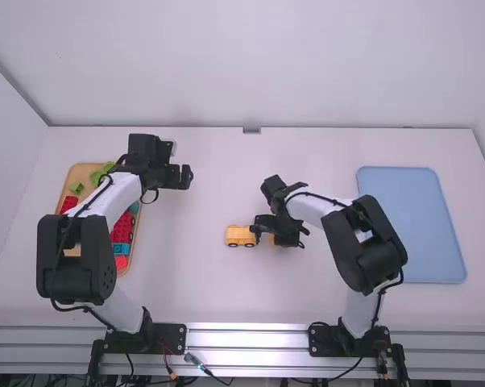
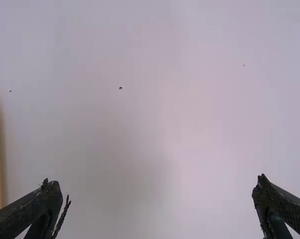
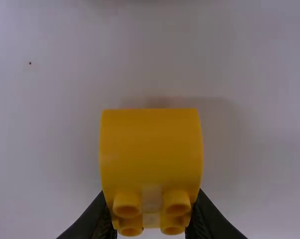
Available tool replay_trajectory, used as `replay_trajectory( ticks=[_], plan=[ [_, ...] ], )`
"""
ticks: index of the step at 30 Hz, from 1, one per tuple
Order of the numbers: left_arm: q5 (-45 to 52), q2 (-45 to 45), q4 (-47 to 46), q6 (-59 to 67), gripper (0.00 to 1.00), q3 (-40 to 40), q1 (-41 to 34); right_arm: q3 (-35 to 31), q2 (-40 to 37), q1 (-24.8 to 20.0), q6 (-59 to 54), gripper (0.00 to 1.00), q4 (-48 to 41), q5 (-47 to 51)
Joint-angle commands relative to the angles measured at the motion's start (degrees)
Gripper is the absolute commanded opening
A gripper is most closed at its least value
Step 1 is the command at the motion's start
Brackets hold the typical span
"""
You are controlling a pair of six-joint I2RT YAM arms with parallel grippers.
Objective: Assemble lego blocks to make yellow taxi
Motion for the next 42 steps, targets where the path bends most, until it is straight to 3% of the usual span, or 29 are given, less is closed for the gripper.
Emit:
replay_trajectory(
  ticks=[1,9,12,17,18,19,21,26,34,42],
  plan=[
    [-0.20,-1.33,-0.07,0.63,0.99,0.35,-0.20,0.57,1.44,0.26,-0.87,0.00,0.28,1.81],
    [-0.20,-1.33,-0.35,0.81,0.99,0.35,-0.20,0.57,1.44,0.33,-1.29,0.05,2.25,4.83],
    [-0.20,-1.33,-0.44,0.81,0.99,0.35,-0.20,0.57,1.44,0.31,-1.29,0.33,2.08,4.81],
    [-0.20,-1.33,-0.44,0.81,0.99,0.35,-0.20,0.57,1.44,0.33,-1.25,0.41,1.62,4.72],
    [-0.20,-1.33,-0.44,0.81,0.99,0.35,-0.20,0.57,1.44,0.31,-1.27,0.49,1.62,4.79],
    [-0.20,-1.33,-0.46,0.83,0.99,0.35,-0.20,0.57,1.44,0.31,-1.27,0.69,1.60,5.01],
    [-0.15,-1.33,-0.46,0.83,0.99,0.35,-0.20,0.57,1.44,0.33,-0.90,0.99,1.66,5.66],
    [0.35,-1.33,-0.48,2.40,0.99,0.35,-0.20,1.44,1.36,0.31,0.68,0.99,1.70,7.08],
    [14.67,-1.33,-0.83,17.16,0.99,0.33,-0.20,4.39,-6.51,-1.97,0.66,0.99,-2.58,-3.91],
    [36.59,-1.33,-11.45,51.76,0.99,-1.18,-0.20,0.96,-16.61,-9.42,-3.67,0.99,-0.31,-22.05]
  ],
)
